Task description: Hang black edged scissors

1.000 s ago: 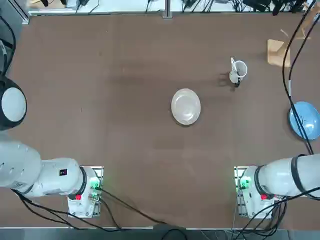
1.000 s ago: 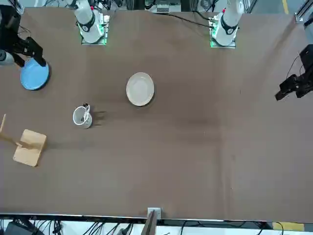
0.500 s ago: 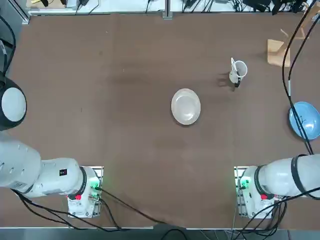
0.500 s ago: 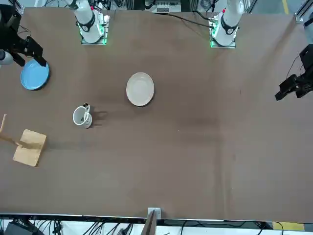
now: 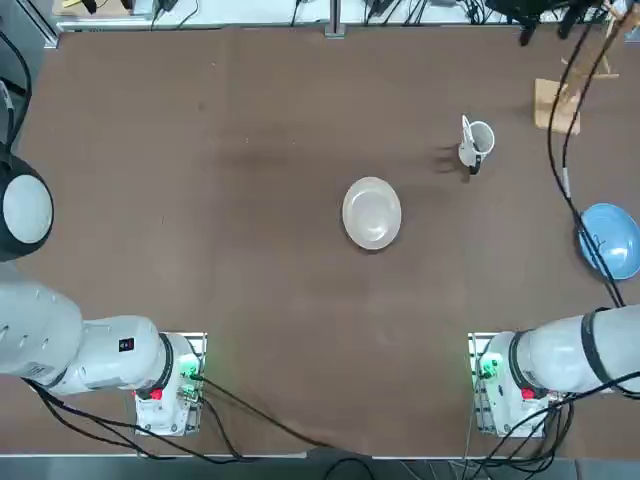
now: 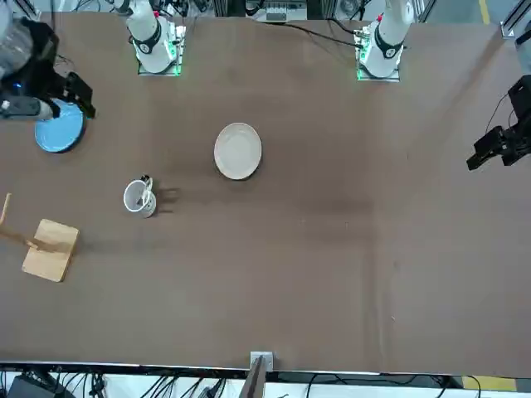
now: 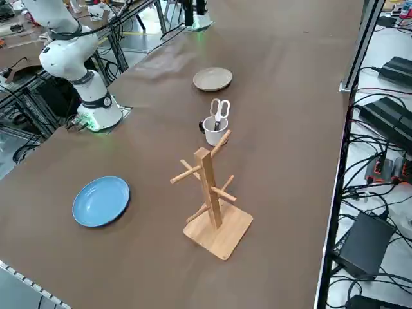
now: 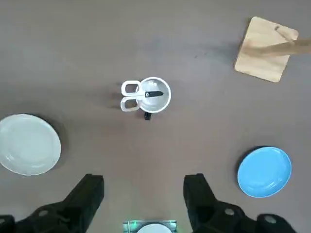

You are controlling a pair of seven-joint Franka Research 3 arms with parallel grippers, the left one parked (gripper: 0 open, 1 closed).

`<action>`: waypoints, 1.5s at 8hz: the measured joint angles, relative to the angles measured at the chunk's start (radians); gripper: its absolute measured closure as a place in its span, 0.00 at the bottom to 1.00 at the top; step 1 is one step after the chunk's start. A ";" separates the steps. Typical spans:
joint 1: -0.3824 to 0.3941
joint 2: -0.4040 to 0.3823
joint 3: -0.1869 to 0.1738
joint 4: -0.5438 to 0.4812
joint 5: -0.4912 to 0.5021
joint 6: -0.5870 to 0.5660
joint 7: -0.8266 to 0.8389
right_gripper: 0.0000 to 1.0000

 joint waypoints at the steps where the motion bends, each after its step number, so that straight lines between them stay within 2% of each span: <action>1: 0.014 0.029 0.026 -0.007 -0.035 0.002 0.040 0.00; 3: 0.070 0.075 0.048 -0.056 -0.137 0.050 0.109 0.00; 5: 0.113 0.090 0.053 -0.165 -0.174 0.206 0.231 0.00; 8: 0.113 0.116 0.049 -0.317 -0.230 0.418 0.350 0.00; 12: 0.115 0.247 0.048 -0.335 -0.337 0.539 0.566 0.01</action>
